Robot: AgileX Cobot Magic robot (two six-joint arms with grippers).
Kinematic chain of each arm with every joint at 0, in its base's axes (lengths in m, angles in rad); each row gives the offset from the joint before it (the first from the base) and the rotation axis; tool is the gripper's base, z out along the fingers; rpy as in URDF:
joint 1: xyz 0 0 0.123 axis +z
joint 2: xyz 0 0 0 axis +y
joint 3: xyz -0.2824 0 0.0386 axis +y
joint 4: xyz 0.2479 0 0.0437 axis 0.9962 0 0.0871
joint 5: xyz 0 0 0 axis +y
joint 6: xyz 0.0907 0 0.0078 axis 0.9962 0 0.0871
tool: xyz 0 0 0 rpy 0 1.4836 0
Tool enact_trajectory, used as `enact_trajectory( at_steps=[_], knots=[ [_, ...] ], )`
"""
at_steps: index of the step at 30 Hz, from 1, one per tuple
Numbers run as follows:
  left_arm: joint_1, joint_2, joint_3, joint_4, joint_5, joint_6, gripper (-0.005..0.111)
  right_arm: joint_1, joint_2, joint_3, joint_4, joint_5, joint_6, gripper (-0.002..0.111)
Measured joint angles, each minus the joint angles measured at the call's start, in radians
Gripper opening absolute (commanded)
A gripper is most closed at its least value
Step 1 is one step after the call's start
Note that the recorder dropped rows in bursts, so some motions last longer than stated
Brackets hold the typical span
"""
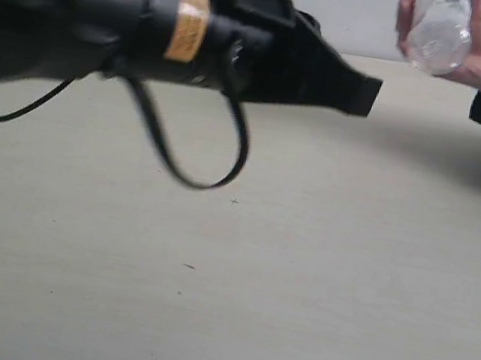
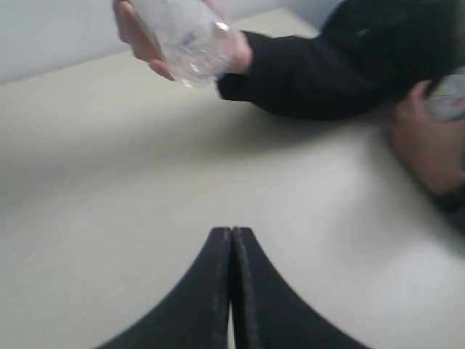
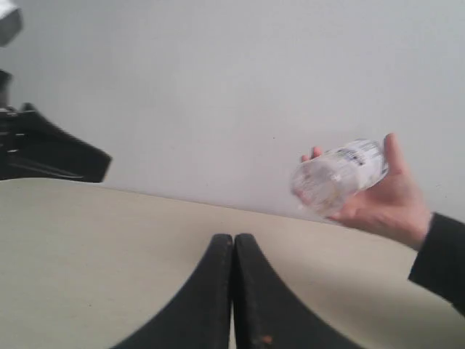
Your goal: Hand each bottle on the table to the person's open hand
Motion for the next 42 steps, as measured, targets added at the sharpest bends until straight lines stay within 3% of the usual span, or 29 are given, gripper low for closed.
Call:
enact_trajectory(
  at_steps=[2,6,13,18,21,22,23,24,26,29,35,42],
  knots=[
    [-0.005,-0.176,0.181,0.021,-0.151,0.000,0.000,0.000,0.000,0.000,0.000,0.000,0.000,0.000],
    [-0.006,-0.427,0.359,0.032,-0.181,0.000,0.000,0.000,0.000,0.000,0.000,0.000,0.000,0.000],
    [-0.009,-0.592,0.404,0.034,-0.177,-0.040,0.000,0.000,0.000,0.000,0.000,0.000,0.000,0.000],
    [-0.045,-0.644,0.492,-0.050,0.109,-0.195,0.000,0.000,0.000,0.000,0.000,0.000,0.000,0.000],
    [0.057,-0.832,0.699,-0.072,0.100,-0.307,0.000,0.000,0.000,0.000,0.000,0.000,0.000,0.000],
    [0.140,-0.955,0.802,-0.077,0.047,-0.346,0.000,0.000,0.000,0.000,0.000,0.000,0.000,0.000],
    [0.177,-1.008,0.850,-0.077,0.023,-0.357,0.000,0.000,0.000,0.000,0.000,0.000,0.000,0.000],
    [0.272,-1.138,0.933,-0.077,-0.034,-0.371,0.000,0.000,0.000,0.000,0.000,0.000,0.000,0.000],
    [0.398,-1.302,1.012,-0.077,-0.078,-0.378,0.000,0.000,0.000,0.000,0.000,0.000,0.000,0.000],
    [0.488,-1.432,1.026,-0.077,-0.050,-0.381,0.000,0.000,0.000,0.000,0.000,0.000,0.000,0.000],
    [0.549,-1.483,1.028,-0.075,0.032,-0.329,0.000,0.000,0.000,0.000,0.000,0.000,0.000,0.000],
    [0.551,-1.483,1.028,-0.082,0.049,-0.055,0.000,0.000,0.000,0.000,0.000,0.000,0.000,0.000]
  ],
)
